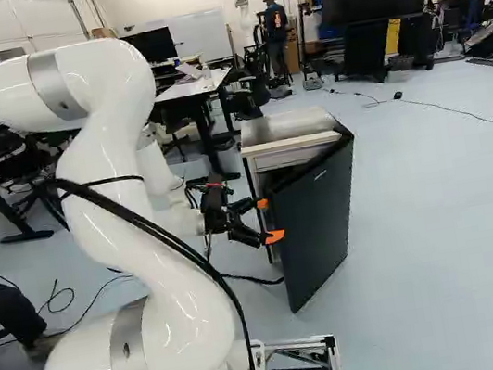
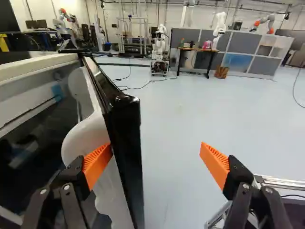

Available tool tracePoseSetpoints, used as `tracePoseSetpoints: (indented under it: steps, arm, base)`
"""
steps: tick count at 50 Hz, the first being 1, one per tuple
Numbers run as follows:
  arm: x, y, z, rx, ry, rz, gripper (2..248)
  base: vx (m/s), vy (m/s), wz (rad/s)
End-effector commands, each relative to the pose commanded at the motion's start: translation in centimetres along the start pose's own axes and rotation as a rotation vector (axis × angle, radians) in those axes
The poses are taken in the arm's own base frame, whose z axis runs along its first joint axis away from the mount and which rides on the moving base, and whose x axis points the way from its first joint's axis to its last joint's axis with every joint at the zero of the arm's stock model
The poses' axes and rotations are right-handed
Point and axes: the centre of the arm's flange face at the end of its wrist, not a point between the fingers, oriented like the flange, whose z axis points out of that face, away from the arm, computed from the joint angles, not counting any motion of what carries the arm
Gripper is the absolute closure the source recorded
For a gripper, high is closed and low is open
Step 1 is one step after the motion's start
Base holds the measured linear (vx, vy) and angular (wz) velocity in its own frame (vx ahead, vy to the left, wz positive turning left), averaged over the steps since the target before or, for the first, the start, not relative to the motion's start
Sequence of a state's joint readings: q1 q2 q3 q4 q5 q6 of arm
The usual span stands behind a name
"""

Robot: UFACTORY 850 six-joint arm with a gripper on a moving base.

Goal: Open the fridge door

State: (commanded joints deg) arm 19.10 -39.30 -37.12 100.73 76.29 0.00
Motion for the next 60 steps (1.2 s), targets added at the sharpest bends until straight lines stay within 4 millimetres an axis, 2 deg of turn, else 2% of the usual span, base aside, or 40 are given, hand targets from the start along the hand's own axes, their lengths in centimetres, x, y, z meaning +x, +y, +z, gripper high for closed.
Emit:
tracePoseSetpoints:
  steps: [20,32,47,60]
  arm:
    - [0.9,0.8,3.9,-0.154,-0.004,0.036,3]
    - [1.3,2.3,5.8,-0.285,-0.005,0.058,3]
    - [0.8,5.5,6.4,-0.393,0.006,0.029,3]
    - [-0.1,8.2,5.9,-0.396,0.023,-0.041,3]
  base:
    - [0.000,0.000,0.000]
    - [0.000,0.000,0.000]
    - [0.000,0.000,0.000]
    - [0.000,0.000,0.000]
